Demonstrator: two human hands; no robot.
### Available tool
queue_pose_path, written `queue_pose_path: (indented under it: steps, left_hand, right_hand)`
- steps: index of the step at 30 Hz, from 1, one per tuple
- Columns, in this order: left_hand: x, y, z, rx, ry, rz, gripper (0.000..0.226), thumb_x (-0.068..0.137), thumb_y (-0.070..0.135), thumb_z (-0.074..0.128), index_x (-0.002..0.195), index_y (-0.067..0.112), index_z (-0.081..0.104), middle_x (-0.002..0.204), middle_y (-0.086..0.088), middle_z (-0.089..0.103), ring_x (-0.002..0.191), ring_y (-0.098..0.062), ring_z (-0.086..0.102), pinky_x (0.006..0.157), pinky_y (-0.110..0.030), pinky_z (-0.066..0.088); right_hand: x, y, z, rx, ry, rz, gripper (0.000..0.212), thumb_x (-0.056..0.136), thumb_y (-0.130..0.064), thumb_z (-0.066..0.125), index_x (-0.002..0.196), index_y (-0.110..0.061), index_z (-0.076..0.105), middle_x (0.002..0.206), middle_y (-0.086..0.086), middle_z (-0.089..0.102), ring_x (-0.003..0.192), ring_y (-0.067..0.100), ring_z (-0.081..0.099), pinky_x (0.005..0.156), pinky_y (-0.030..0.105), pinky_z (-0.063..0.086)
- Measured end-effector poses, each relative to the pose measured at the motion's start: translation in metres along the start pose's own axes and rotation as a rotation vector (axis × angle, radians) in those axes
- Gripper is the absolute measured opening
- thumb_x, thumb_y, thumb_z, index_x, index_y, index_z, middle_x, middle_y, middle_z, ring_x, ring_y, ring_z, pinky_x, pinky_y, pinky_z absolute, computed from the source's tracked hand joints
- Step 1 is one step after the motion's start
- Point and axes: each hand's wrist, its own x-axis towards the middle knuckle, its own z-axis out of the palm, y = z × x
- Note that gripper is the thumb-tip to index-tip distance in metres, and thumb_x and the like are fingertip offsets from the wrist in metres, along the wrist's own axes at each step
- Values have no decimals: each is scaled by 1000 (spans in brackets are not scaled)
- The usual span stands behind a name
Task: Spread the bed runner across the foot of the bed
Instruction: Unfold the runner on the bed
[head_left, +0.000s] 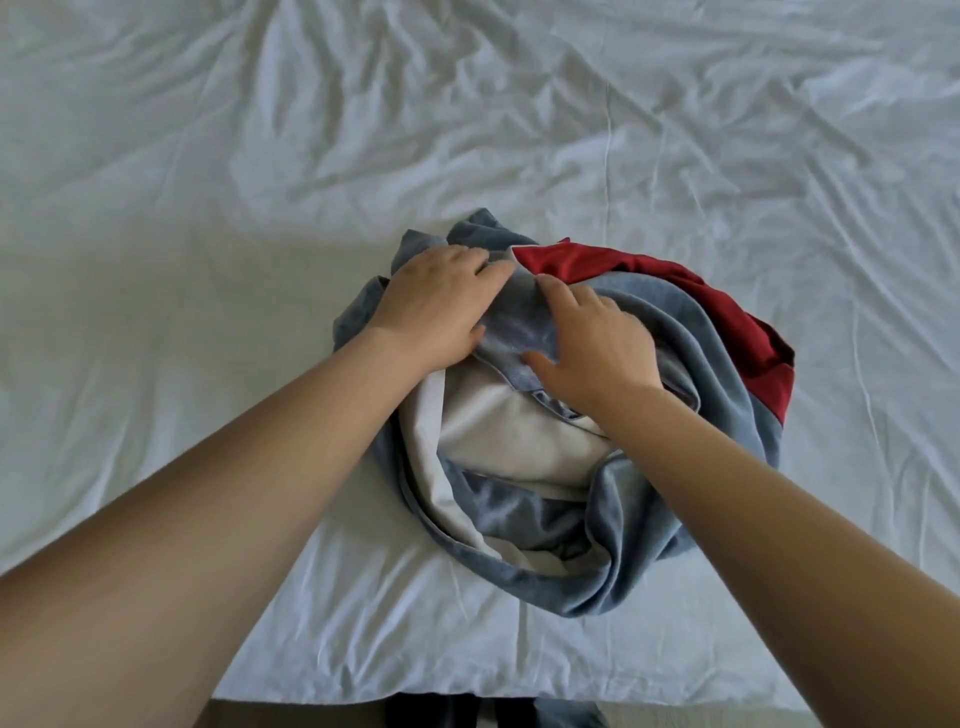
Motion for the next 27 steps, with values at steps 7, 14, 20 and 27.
queue_pose_path:
  steps: [7,14,20,27]
  left_hand:
    - [28,14,-1,132,-25,-86,30,93,9,44,118,16,58,110,-6,62,101,-30,57,63,-34,28]
    - [100,61,-12,34,-20,-138,22,87,13,51,106,12,62,105,-9,62,96,-33,57,61,-37,34]
    - [172,144,-17,17,101,-43,20,88,8,48,103,10,62,98,-11,63,88,-34,58,57,-36,30]
    - [252,252,-33,-48,162,66,22,94,13,43,108,9,59,106,-11,62,97,-33,57,63,-36,29]
  right_hand:
    - [28,33,4,14,-37,-43,27,87,-4,52,111,-15,58,104,5,59,89,30,59,63,37,47]
    - [40,113,-30,-15,-21,-137,23,85,-3,51,103,-14,61,101,5,56,89,30,59,62,33,37]
    - [35,225,-45,40,42,35,16,80,-1,50,86,-9,62,85,5,48,80,34,55,58,33,34]
    - [13,353,-74,53,145,180,11,78,0,53,76,-4,63,82,13,54,77,38,56,59,33,34]
